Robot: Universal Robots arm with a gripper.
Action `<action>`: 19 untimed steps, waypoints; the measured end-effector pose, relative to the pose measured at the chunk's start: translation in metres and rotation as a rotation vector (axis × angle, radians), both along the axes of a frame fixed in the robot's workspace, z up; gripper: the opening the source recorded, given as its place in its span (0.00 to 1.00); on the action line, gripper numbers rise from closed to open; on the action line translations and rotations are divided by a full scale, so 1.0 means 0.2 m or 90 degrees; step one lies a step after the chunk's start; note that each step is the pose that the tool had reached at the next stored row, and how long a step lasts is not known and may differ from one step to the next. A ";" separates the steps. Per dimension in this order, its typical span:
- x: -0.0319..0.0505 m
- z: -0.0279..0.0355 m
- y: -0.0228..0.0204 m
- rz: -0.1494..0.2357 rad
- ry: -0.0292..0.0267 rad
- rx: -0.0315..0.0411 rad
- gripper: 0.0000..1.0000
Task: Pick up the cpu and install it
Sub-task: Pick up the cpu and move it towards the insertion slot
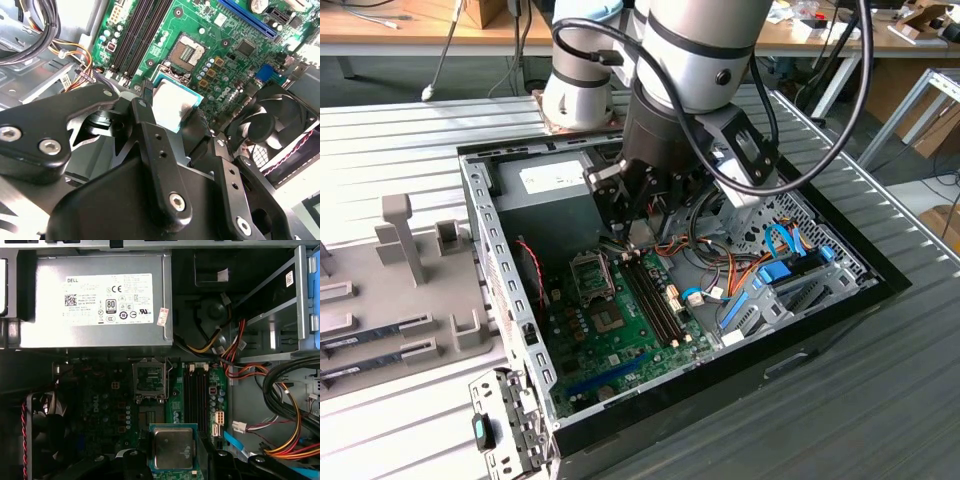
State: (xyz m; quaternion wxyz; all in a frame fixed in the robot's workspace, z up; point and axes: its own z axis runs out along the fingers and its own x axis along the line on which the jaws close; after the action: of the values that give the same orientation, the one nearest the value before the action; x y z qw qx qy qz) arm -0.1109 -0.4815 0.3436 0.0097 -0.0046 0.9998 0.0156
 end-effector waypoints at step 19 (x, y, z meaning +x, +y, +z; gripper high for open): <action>0.000 -0.020 -0.034 0.000 0.0000 0.0000 0.47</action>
State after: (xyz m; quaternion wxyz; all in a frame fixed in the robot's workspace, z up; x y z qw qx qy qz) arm -0.1109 -0.4883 0.3396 0.0097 -0.0046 0.9998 0.0156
